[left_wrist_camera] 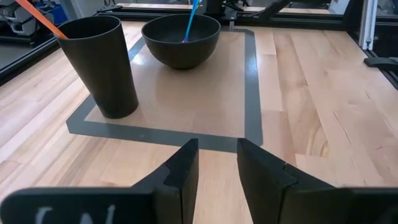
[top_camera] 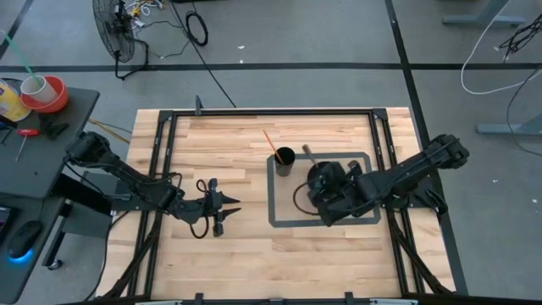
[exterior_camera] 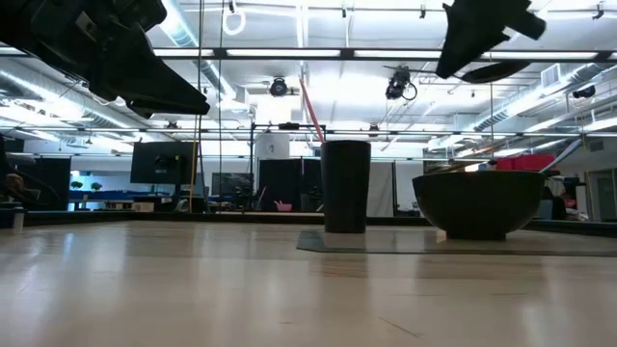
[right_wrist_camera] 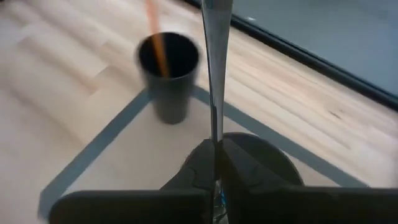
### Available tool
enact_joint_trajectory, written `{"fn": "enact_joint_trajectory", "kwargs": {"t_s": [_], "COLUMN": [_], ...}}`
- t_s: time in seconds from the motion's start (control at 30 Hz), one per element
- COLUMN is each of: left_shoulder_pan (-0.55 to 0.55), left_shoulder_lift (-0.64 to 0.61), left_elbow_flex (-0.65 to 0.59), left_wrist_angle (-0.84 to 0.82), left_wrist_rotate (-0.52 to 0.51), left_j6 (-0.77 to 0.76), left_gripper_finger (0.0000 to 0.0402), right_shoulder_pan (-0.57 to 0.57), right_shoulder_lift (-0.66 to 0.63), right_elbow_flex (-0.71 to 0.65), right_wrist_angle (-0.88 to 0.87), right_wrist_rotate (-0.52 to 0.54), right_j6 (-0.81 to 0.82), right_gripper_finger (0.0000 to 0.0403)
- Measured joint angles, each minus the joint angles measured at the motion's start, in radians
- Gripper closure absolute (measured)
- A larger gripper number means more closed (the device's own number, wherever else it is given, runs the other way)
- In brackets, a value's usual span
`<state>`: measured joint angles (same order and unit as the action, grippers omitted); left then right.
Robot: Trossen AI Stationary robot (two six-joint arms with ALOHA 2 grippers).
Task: Pick & Place Utensil
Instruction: Put the black spoon into the black bowl
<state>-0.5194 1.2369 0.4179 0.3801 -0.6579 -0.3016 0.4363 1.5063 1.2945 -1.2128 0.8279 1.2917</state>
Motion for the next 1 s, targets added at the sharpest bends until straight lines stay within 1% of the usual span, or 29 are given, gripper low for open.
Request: {"fn": "enact_joint_trajectory", "kwargs": {"t_s": [0.07, 0.2, 0.27, 0.37, 0.47, 0.57, 0.67, 0.77, 1.0], "left_shoulder_pan": [0.000, 0.000, 0.000, 0.000, 0.000, 0.000, 0.000, 0.000, 0.000], "left_shoulder_lift": [0.000, 0.000, 0.000, 0.000, 0.000, 0.000, 0.000, 0.000, 0.000], "left_elbow_flex": [0.000, 0.000, 0.000, 0.000, 0.000, 0.000, 0.000, 0.000, 0.000], "left_wrist_angle": [0.000, 0.000, -0.002, -0.002, -0.002, -0.004, -0.004, -0.004, -0.004], "left_wrist_rotate": [0.000, 0.000, 0.000, 0.000, 0.000, 0.000, 0.000, 0.000, 0.000], "left_j6": [0.000, 0.000, -0.001, 0.000, -0.001, -0.001, -0.001, 0.000, 0.000], "left_gripper_finger": [0.0287, 0.0287, 0.0287, 0.0287, 0.0287, 0.0287, 0.0287, 0.0287, 0.0287], "right_shoulder_pan": [-0.006, -0.027, -0.044, -0.078, -0.117, -0.154, -0.182, -0.196, -0.200], "right_shoulder_lift": [0.001, 0.001, 0.001, 0.002, 0.002, 0.002, 0.002, 0.002, 0.002], "right_elbow_flex": [-0.006, -0.074, -0.127, -0.223, -0.312, -0.398, -0.466, -0.513, -0.564], "right_wrist_angle": [-0.030, -0.002, 0.041, 0.152, 0.292, 0.463, 0.586, 0.652, 0.681], "right_wrist_rotate": [0.012, 0.041, 0.051, 0.036, 0.034, 0.019, -0.002, -0.016, -0.015], "right_j6": [0.084, 0.169, 0.196, 0.195, 0.168, 0.075, -0.004, -0.051, -0.077], "right_gripper_finger": [0.0391, 0.0391, 0.0391, 0.0391, 0.0391, 0.0391, 0.0391, 0.0391, 0.0389]}}
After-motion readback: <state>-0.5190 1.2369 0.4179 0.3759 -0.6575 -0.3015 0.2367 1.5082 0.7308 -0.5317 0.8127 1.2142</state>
